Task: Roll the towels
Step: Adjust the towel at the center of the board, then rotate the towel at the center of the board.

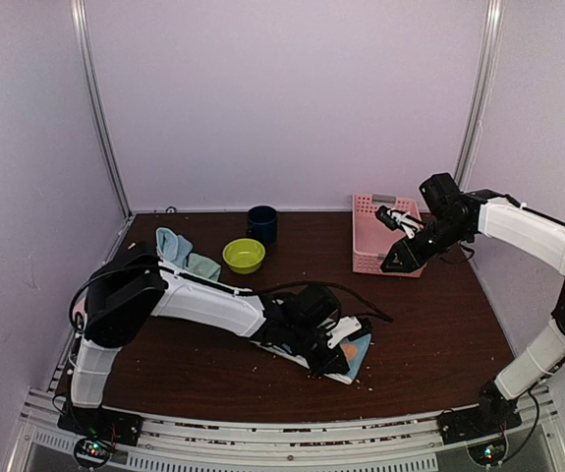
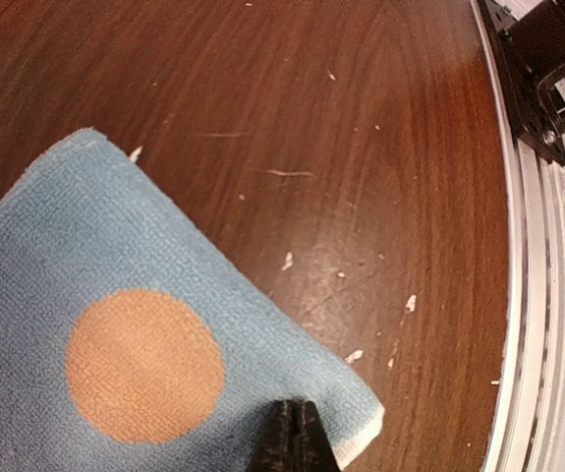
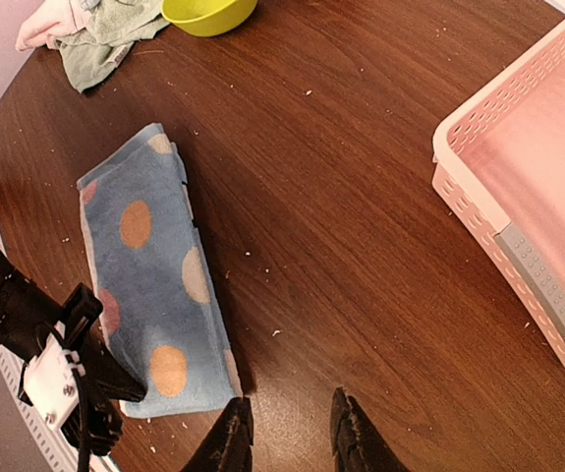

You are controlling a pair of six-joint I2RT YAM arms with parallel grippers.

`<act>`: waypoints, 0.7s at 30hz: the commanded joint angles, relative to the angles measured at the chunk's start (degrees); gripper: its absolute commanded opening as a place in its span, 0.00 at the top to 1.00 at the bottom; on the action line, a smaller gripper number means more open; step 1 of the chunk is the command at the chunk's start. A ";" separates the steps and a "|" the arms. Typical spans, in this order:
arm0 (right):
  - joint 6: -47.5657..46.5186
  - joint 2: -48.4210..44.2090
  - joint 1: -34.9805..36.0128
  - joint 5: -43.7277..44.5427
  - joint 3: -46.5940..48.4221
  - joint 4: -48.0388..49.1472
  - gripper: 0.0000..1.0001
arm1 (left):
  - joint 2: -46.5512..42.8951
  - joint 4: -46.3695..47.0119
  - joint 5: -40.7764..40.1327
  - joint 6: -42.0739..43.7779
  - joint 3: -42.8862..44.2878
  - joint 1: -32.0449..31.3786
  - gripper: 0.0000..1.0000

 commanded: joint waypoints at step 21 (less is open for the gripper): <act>-14.39 6.97 12.67 -0.10 0.28 -3.83 0.64 | -26.67 -9.38 -16.07 -6.84 -22.51 3.34 0.90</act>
